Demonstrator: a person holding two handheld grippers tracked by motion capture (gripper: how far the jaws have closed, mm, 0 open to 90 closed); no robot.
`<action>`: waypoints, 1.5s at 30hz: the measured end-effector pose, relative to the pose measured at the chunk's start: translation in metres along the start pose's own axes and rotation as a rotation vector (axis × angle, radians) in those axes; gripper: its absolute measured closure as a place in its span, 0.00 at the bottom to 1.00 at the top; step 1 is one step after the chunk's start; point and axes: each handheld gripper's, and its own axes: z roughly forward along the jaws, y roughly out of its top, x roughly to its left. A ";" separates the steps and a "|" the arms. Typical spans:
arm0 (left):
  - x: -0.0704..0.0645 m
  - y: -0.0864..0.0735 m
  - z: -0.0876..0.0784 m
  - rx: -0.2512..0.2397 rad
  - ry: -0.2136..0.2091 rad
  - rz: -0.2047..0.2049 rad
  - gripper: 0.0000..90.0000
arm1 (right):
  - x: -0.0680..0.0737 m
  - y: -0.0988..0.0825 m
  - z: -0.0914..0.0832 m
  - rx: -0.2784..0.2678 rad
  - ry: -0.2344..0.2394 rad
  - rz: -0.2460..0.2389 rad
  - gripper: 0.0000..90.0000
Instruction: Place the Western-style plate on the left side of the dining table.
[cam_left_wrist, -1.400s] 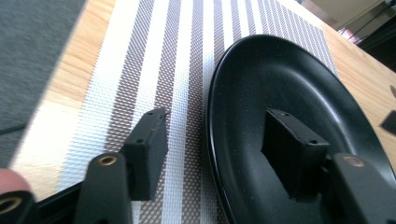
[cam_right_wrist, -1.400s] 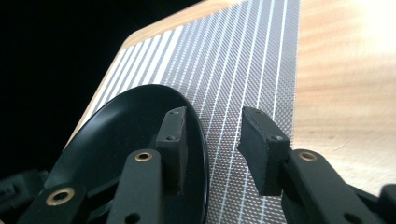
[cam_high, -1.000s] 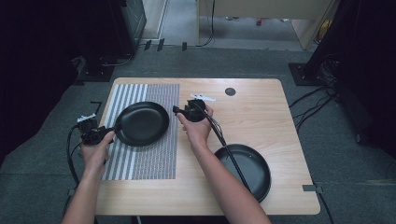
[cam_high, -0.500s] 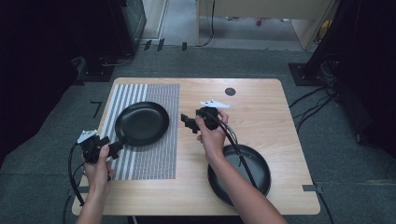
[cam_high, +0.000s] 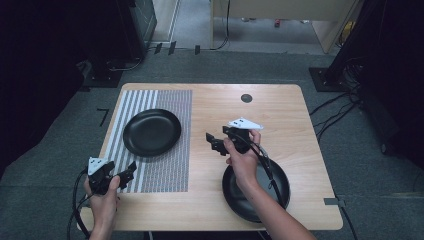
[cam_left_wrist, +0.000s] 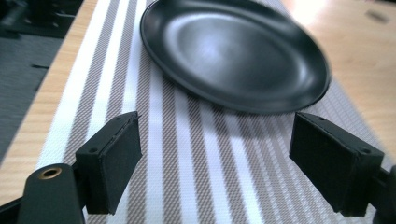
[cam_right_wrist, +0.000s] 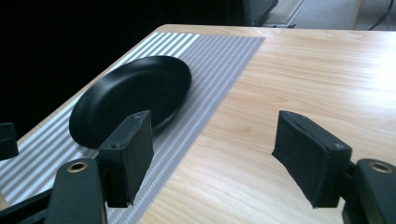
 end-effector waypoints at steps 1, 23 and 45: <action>-0.001 -0.003 0.000 0.008 0.015 0.015 0.18 | -0.002 -0.002 -0.004 -0.002 -0.004 0.003 0.31; 0.012 -0.026 -0.017 0.031 0.078 0.056 0.18 | -0.066 -0.041 -0.088 -0.070 -0.105 0.059 0.30; 0.024 -0.036 -0.014 0.081 0.128 0.073 0.18 | -0.132 -0.102 -0.163 -0.067 -0.288 0.142 0.30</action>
